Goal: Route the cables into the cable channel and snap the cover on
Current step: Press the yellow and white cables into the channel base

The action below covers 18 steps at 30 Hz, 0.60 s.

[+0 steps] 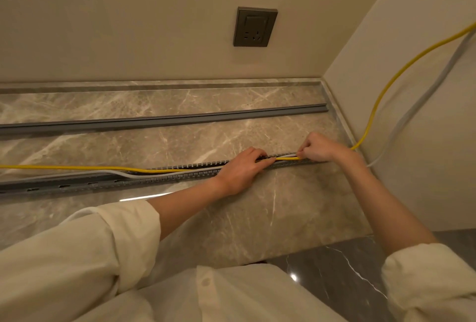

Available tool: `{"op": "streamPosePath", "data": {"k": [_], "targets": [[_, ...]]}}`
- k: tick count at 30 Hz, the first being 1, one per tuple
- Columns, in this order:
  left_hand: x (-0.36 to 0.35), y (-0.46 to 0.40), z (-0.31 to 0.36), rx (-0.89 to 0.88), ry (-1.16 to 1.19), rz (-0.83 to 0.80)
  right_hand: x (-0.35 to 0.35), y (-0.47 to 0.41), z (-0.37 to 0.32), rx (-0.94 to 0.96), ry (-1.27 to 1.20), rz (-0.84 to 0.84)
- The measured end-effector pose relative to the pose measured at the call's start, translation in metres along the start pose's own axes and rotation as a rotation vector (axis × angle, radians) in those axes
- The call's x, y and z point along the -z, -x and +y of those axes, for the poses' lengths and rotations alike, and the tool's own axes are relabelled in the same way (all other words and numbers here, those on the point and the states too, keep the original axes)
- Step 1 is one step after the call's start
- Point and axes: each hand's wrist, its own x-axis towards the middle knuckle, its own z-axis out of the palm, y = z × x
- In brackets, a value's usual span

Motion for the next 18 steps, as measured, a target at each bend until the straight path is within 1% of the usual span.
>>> {"op": "streamPosePath", "data": {"k": [5, 8, 10, 13, 15, 18], "targets": [[0.0, -0.002, 0.001, 0.006, -0.024, -0.005, 0.009, -0.007, -0.011, -0.101, 0.069, -0.1], [0.001, -0.004, 0.0, 0.017, -0.032, -0.014, 0.013, -0.007, -0.002, -0.084, 0.125, -0.08], [0.001, -0.004, 0.0, 0.022, -0.032, -0.014, 0.014, -0.004, 0.009, -0.022, 0.17, -0.026], [0.0, -0.004, 0.0, 0.023, -0.018, -0.013, 0.014, 0.002, 0.03, 0.098, 0.07, 0.018], [0.0, -0.004, 0.0, 0.021, -0.015, -0.014, 0.015, 0.008, 0.042, 0.168, 0.074, 0.064], [0.0, -0.004, 0.0, 0.019, -0.012, -0.008, 0.014, 0.017, 0.058, 0.3, 0.058, 0.234]]}}
